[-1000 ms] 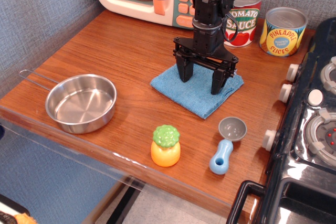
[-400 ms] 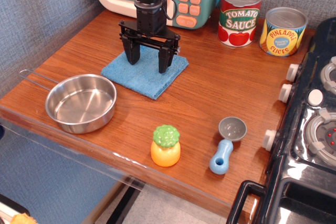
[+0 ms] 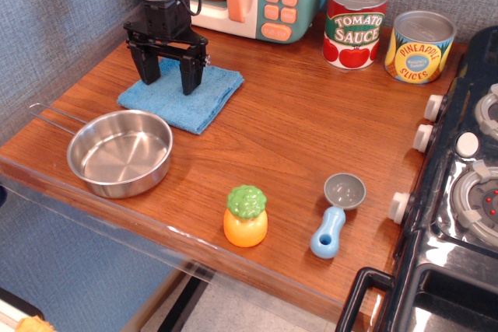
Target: Move the blue towel between the bowl and microwave
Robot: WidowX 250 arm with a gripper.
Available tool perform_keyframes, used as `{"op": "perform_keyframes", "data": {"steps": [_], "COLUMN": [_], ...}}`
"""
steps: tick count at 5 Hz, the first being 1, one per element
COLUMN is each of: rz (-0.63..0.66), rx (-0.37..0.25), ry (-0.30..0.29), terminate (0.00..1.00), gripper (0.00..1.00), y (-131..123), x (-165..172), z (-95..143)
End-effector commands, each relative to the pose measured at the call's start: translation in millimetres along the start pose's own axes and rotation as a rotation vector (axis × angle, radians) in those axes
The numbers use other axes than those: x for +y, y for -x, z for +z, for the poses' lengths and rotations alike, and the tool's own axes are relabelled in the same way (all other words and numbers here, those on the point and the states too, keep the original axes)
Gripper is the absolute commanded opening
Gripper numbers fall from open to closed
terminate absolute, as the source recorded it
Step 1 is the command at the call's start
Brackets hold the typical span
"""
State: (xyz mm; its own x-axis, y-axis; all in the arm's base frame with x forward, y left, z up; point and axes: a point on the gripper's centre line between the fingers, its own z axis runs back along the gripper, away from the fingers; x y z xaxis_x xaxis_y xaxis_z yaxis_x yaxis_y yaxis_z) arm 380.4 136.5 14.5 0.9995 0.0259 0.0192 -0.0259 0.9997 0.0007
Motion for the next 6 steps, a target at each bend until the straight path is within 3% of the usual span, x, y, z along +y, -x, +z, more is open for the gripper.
{"op": "perform_keyframes", "data": {"steps": [1,2,4,5,6], "rz": [-0.027,-0.044,-0.041,-0.027,-0.026], "rx": [-0.052,-0.093,-0.272,-0.276,-0.243], "ry": [0.004,-0.001,0.02,0.017,0.0], "terminate": [0.0,0.0,0.0,0.0,0.0], "gripper": [1.0,1.0,1.0,1.0,1.0], "y": [-10,-9,9,15,19], "x": [19,14,-5,-5,-8], "z": [12,31,121,133,131]}}
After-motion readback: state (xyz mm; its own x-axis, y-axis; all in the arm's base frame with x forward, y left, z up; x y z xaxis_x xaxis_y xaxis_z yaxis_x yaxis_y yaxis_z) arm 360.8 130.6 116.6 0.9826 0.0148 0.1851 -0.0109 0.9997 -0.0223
